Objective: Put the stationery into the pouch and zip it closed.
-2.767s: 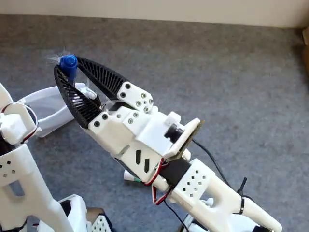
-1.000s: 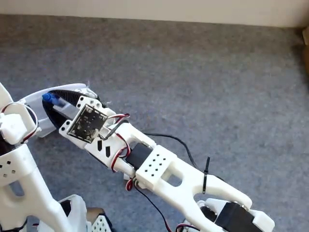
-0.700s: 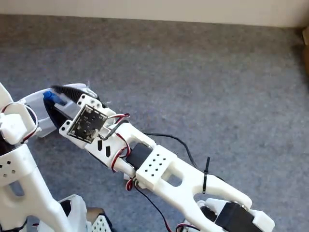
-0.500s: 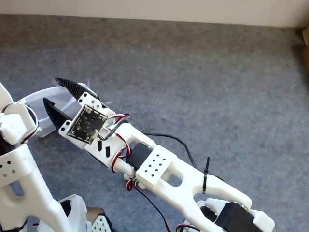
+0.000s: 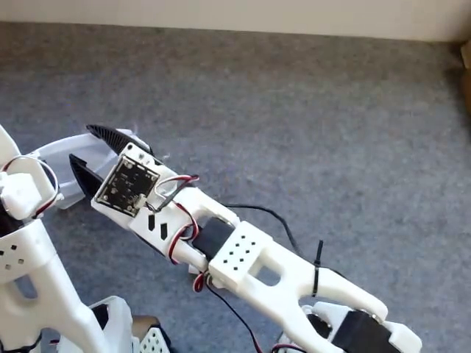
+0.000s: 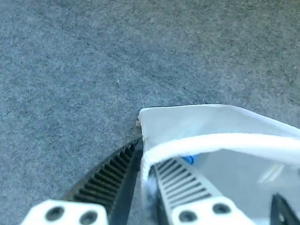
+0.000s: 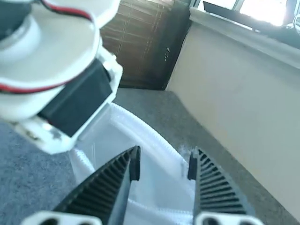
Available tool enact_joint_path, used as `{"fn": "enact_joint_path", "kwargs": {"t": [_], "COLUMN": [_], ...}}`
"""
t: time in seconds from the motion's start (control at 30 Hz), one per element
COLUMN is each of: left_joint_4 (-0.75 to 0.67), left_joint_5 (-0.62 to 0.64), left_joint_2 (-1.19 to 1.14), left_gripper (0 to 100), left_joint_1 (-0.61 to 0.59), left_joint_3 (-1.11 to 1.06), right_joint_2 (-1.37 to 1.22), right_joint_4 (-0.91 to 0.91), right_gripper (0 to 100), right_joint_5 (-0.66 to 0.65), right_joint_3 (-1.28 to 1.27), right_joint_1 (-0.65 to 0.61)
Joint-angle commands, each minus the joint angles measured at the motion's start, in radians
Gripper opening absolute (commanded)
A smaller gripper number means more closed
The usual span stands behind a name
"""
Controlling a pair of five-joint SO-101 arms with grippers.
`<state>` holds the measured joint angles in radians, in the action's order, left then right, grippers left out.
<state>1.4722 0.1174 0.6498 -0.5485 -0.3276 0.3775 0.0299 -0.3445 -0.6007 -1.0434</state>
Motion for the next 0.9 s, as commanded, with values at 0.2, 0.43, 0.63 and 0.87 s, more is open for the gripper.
{"fn": "enact_joint_path", "kwargs": {"t": [0.2, 0.43, 0.63, 0.87], "left_joint_4": [-0.009, -0.009, -0.009, -0.009], "left_joint_5": [-0.009, -0.009, -0.009, -0.008], "left_joint_2": [-0.001, -0.001, -0.001, -0.001], "left_gripper": [1, 1, 1, 1], "left_joint_1": [0.021, 0.021, 0.021, 0.021], "left_joint_3": [-0.025, -0.025, -0.025, -0.025], "right_joint_2": [0.209, 0.229, 0.231, 0.219], "right_joint_4": [-0.269, -0.326, -0.346, -0.602], "right_gripper": [16.3, 16.3, 16.3, 16.3], "right_joint_5": [-0.008, -0.009, -0.012, -0.008], "right_joint_3": [0.042, 0.044, 0.045, 0.211], "right_joint_1": [-0.002, -0.001, 0.001, 0.015]}}
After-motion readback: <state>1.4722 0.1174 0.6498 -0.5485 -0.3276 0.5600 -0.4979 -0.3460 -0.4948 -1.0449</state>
